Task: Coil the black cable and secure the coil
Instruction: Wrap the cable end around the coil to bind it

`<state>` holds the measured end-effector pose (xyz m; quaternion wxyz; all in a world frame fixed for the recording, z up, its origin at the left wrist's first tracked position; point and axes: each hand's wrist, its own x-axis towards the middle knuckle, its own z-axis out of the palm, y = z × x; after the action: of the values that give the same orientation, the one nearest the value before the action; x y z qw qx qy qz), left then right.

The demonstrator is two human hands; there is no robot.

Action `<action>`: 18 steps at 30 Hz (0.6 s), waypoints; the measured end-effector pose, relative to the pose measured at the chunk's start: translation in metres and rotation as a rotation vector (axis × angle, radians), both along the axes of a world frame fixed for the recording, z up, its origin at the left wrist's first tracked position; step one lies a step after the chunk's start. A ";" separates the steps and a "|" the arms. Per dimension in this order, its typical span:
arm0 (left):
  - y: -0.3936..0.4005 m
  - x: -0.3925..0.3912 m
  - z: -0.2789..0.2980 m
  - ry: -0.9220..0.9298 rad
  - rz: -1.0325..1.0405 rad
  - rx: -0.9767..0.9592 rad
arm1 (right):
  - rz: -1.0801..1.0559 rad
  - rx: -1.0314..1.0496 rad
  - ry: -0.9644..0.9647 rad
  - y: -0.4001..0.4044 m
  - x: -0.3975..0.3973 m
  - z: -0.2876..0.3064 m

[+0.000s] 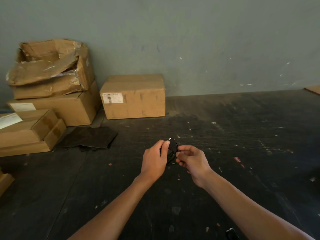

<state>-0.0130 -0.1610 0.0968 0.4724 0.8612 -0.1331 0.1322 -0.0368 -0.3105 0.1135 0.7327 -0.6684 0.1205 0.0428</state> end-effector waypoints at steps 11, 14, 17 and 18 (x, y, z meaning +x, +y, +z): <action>0.001 0.000 0.001 0.115 0.025 -0.165 | -0.043 -0.146 -0.227 0.006 0.000 0.002; 0.004 0.001 -0.003 0.107 0.061 -0.174 | -0.050 -0.143 -0.198 0.009 -0.003 0.001; 0.007 0.004 -0.008 0.133 0.107 -0.213 | -0.040 -0.185 -0.201 0.013 -0.011 -0.002; 0.008 0.005 -0.009 0.146 0.119 -0.217 | -0.030 -0.195 -0.201 0.015 -0.013 -0.003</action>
<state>-0.0083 -0.1533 0.0876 0.5624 0.8188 -0.0319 0.1106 -0.0499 -0.2956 0.1103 0.6732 -0.7355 0.0600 -0.0474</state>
